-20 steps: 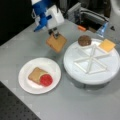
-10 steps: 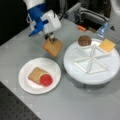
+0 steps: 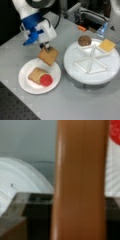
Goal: Ingredient selection for cheeseburger or sandwich
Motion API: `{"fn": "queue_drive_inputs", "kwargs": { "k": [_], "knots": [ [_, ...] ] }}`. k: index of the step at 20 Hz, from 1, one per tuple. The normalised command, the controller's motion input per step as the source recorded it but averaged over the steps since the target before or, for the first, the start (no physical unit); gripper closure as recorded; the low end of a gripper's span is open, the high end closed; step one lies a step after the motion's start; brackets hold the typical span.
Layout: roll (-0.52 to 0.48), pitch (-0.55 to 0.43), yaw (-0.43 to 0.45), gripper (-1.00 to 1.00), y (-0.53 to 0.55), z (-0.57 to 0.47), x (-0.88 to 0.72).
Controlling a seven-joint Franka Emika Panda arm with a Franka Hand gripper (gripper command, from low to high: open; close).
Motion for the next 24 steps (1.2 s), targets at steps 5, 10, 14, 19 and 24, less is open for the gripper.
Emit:
{"fn": "queue_drive_inputs", "kwargs": {
  "k": [5, 10, 14, 19, 24],
  "knots": [
    [0.263, 0.095, 0.046, 1.00, -0.16, -0.03, 0.46],
    [0.275, 0.079, -0.048, 1.00, -0.03, -0.10, 0.39],
    [0.186, 0.054, -0.026, 1.00, -0.05, -0.06, 0.35],
    [0.180, 0.006, -0.007, 1.00, -0.10, -0.04, 0.33],
    [0.159, -0.006, 0.007, 1.00, -0.12, -0.11, 0.27]
  ]
}}
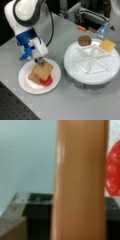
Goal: Ingredient selection for cheeseburger or sandwich
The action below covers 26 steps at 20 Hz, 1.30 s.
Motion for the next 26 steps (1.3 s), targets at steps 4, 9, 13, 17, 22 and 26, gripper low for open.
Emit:
{"fn": "queue_drive_inputs", "kwargs": {
  "k": [4, 9, 13, 17, 22, 26],
  "knots": [
    [0.021, 0.043, 0.063, 1.00, -0.17, -0.10, 0.15],
    [0.025, 0.010, 0.100, 1.00, -0.25, -0.07, 0.14],
    [0.069, -0.015, 0.139, 1.00, -0.20, -0.04, 0.12],
    [0.102, -0.008, 0.171, 1.00, -0.16, -0.05, 0.07],
    [0.142, -0.028, 0.184, 1.00, -0.16, -0.07, 0.05],
    [0.117, -0.058, 0.165, 1.00, -0.20, -0.10, 0.08]
  ]
}}
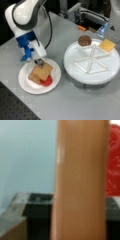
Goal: Ingredient selection for cheeseburger or sandwich
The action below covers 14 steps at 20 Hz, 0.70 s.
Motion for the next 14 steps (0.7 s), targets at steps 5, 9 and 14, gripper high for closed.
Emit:
{"fn": "queue_drive_inputs", "kwargs": {
  "k": [5, 9, 14],
  "knots": [
    [0.080, -0.057, 0.164, 1.00, -0.25, -0.13, 0.12],
    [0.065, -0.064, 0.174, 1.00, -0.24, -0.09, 0.14],
    [0.035, -0.061, 0.149, 1.00, -0.20, -0.05, 0.17]
  ]
}}
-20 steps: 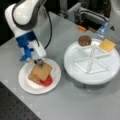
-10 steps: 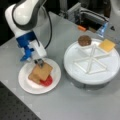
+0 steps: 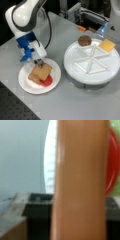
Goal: Ingredient selection for cheeseburger or sandwich
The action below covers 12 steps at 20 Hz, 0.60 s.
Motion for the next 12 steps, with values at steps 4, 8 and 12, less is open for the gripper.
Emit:
{"fn": "queue_drive_inputs", "kwargs": {
  "k": [4, 8, 12],
  "knots": [
    [0.025, -0.053, 0.135, 1.00, -0.19, -0.04, 0.20],
    [0.004, -0.032, 0.118, 1.00, -0.20, -0.04, 0.24],
    [-0.007, -0.032, 0.115, 1.00, -0.17, -0.06, 0.26]
  ]
}}
